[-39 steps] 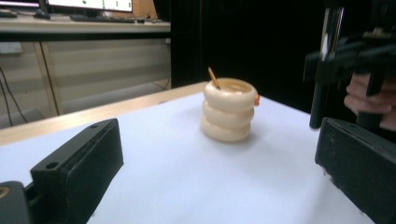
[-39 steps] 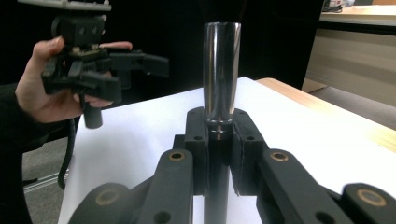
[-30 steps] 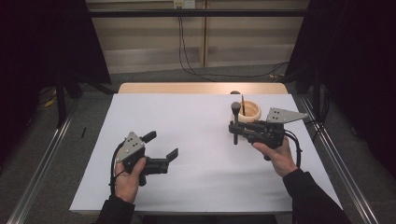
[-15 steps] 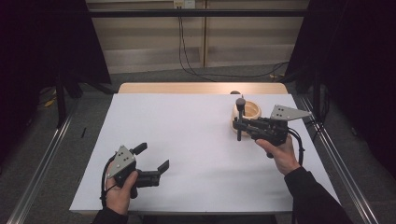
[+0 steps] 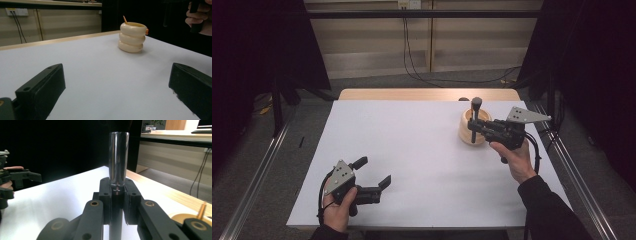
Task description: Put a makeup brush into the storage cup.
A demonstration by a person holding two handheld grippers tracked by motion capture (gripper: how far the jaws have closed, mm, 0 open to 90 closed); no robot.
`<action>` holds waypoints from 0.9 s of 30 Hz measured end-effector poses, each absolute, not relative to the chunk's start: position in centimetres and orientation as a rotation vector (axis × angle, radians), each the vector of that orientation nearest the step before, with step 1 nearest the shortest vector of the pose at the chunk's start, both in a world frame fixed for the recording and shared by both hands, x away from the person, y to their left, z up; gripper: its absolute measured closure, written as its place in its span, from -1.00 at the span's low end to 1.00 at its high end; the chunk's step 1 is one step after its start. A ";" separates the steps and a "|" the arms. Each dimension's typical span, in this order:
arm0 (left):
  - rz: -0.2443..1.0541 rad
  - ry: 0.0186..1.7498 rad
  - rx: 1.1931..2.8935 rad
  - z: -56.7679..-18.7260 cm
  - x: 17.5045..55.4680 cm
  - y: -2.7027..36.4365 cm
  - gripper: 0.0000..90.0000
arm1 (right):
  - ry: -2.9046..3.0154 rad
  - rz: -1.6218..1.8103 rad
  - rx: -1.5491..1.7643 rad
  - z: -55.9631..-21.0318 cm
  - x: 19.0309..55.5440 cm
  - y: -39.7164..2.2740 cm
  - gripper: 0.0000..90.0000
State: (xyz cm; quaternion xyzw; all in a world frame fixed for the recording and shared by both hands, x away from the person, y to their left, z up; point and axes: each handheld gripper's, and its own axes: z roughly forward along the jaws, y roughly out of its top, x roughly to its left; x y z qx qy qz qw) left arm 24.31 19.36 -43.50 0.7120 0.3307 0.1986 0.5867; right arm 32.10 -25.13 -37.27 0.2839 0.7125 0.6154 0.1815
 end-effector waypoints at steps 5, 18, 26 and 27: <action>0.456 0.776 1.652 -43.6 24.3 19.2 -0.99 | 1.987 1.721 0.826 -37.2 32.9 -25.6 0.76; 0.486 0.790 1.645 -43.5 24.4 19.6 -0.99 | 1.952 1.678 0.871 -36.7 35.0 -26.0 0.76; 0.461 0.766 1.651 -43.5 24.2 19.3 -0.99 | 1.917 1.650 0.904 -36.0 36.5 -26.4 0.76; 0.466 0.770 1.649 -43.5 24.1 19.3 -0.99 | 1.912 1.647 0.901 -36.0 36.7 -26.4 0.76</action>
